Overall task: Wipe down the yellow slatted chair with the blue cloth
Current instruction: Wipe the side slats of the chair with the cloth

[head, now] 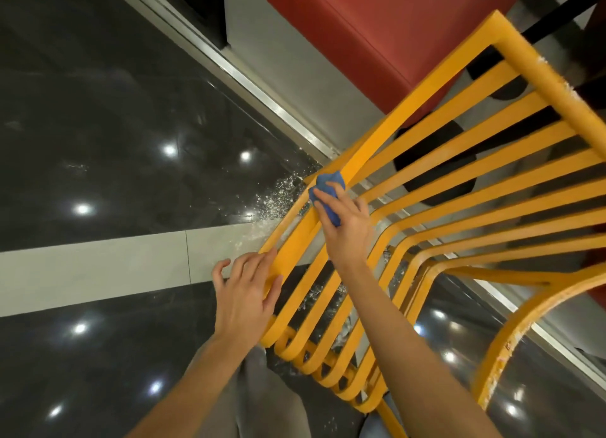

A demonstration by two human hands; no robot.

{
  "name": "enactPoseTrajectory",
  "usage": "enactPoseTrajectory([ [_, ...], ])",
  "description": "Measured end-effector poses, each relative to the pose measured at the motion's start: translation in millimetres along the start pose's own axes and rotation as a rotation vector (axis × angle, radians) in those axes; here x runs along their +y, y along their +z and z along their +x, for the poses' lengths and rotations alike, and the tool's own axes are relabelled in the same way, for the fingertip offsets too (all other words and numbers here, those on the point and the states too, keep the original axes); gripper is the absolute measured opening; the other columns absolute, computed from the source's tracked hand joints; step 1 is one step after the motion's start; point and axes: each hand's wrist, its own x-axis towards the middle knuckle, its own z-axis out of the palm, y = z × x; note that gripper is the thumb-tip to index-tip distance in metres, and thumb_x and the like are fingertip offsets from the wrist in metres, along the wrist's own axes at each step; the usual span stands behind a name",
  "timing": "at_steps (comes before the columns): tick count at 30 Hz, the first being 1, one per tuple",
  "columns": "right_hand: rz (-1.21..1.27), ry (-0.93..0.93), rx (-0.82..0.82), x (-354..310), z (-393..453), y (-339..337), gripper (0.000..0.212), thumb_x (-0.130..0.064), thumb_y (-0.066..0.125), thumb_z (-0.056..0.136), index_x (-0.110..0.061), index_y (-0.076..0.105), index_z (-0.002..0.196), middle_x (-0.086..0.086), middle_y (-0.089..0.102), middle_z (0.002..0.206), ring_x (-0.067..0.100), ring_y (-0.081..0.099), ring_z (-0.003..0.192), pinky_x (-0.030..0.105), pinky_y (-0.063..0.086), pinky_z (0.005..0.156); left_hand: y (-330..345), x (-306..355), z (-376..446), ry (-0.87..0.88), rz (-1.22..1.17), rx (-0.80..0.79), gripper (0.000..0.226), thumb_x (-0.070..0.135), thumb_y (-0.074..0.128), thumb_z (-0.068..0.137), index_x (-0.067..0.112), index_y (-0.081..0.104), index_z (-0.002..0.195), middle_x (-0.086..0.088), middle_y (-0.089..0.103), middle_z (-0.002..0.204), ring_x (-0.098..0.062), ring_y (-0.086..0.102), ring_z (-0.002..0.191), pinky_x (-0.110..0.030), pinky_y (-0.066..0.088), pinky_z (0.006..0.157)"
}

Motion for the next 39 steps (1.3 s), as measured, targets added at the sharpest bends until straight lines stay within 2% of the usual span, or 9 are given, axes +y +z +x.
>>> enactPoseTrajectory([
  [2, 0.029, -0.022, -0.022, -20, -26, 7, 0.022, -0.032, 0.062, 0.095, -0.034, 0.069, 0.116, -0.017, 0.06, 0.13, 0.009, 0.039, 0.085, 0.017, 0.035, 0.064, 0, -2, -8, -0.023, 0.031, 0.011, 0.044, 0.043, 0.045, 0.095, 0.02, 0.063, 0.127, 0.003, 0.067, 0.111, -0.017, 0.057, 0.11, -0.048, 0.032, 0.101],
  [6, 0.061, -0.347, -0.233, -10, -78, -7, 0.023, -0.039, 0.06, 0.096, -0.04, 0.066, 0.118, -0.019, 0.058, 0.13, 0.011, 0.05, 0.081, 0.028, 0.049, 0.054, -3, -10, -20, -0.015, 0.059, 0.026, 0.043, 0.045, 0.047, 0.094, 0.02, 0.066, 0.123, 0.005, 0.068, 0.109, -0.017, 0.059, 0.108, -0.051, 0.032, 0.1],
  [13, -0.047, -0.043, -0.029, -18, -12, 3, 0.022, -0.035, 0.062, 0.094, -0.033, 0.071, 0.114, -0.011, 0.064, 0.126, 0.017, 0.05, 0.086, 0.029, 0.049, 0.06, -6, -6, -23, -0.055, 0.064, -0.034, 0.045, 0.045, 0.041, 0.096, 0.02, 0.065, 0.125, 0.003, 0.068, 0.112, -0.019, 0.058, 0.112, -0.051, 0.03, 0.101],
  [19, -0.057, -0.435, -0.219, -8, -50, -7, 0.026, -0.041, 0.05, 0.097, -0.039, 0.066, 0.117, -0.014, 0.062, 0.126, 0.015, 0.049, 0.09, 0.03, 0.052, 0.053, -13, -4, -19, -0.052, 0.088, -0.061, 0.053, 0.048, 0.03, 0.097, 0.018, 0.069, 0.117, 0.001, 0.068, 0.107, -0.02, 0.054, 0.11, -0.053, 0.032, 0.097],
  [21, -0.123, -0.399, -0.155, 2, -23, -13, 0.028, -0.04, 0.049, 0.096, -0.036, 0.068, 0.115, -0.012, 0.065, 0.123, 0.02, 0.053, 0.087, 0.031, 0.051, 0.049, -16, 0, -15, -0.072, 0.125, -0.091, 0.056, 0.049, 0.027, 0.098, 0.018, 0.071, 0.114, 0.001, 0.069, 0.104, -0.02, 0.054, 0.108, -0.053, 0.031, 0.096],
  [24, -0.255, -0.247, -0.055, 14, 36, -24, 0.021, -0.031, 0.066, 0.09, -0.033, 0.071, 0.111, -0.009, 0.067, 0.119, 0.026, 0.057, 0.084, 0.031, 0.049, 0.044, -17, 6, -9, -0.079, 0.135, -0.127, 0.036, 0.037, 0.058, 0.087, 0.019, 0.071, 0.115, 0.002, 0.07, 0.104, -0.02, 0.062, 0.105, -0.052, 0.031, 0.093],
  [27, -0.36, -0.195, 0.004, 29, 93, -48, 0.02, -0.03, 0.065, 0.092, -0.032, 0.071, 0.111, -0.008, 0.065, 0.121, 0.028, 0.055, 0.087, 0.032, 0.048, 0.043, -19, 15, 11, -0.067, 0.097, -0.211, 0.054, 0.028, 0.082, 0.072, 0.018, 0.067, 0.123, 0.003, 0.071, 0.11, -0.02, 0.065, 0.104, -0.051, 0.033, 0.092],
  [33, -0.51, -0.235, 0.2, 45, 161, -102, 0.027, -0.032, 0.049, 0.097, -0.031, 0.071, 0.111, -0.009, 0.065, 0.124, 0.027, 0.054, 0.086, 0.029, 0.043, 0.042, -32, 49, 92, 0.09, 0.044, -0.377, 0.06, 0.035, 0.047, 0.1, 0.024, 0.024, 0.154, 0.009, 0.035, 0.154, -0.012, 0.036, 0.136, -0.04, 0.031, 0.109],
  [39, -0.51, -0.158, 0.493, 39, 197, -152, 0.02, -0.035, 0.056, 0.098, -0.035, 0.07, 0.113, -0.013, 0.064, 0.125, 0.021, 0.057, 0.085, 0.024, 0.04, 0.048, -31, 78, 147, 0.209, 0.108, -0.384, 0.072, 0.031, 0.056, 0.096, 0.022, 0.016, 0.155, 0.005, 0.031, 0.154, -0.015, 0.033, 0.137, -0.04, 0.034, 0.106],
])
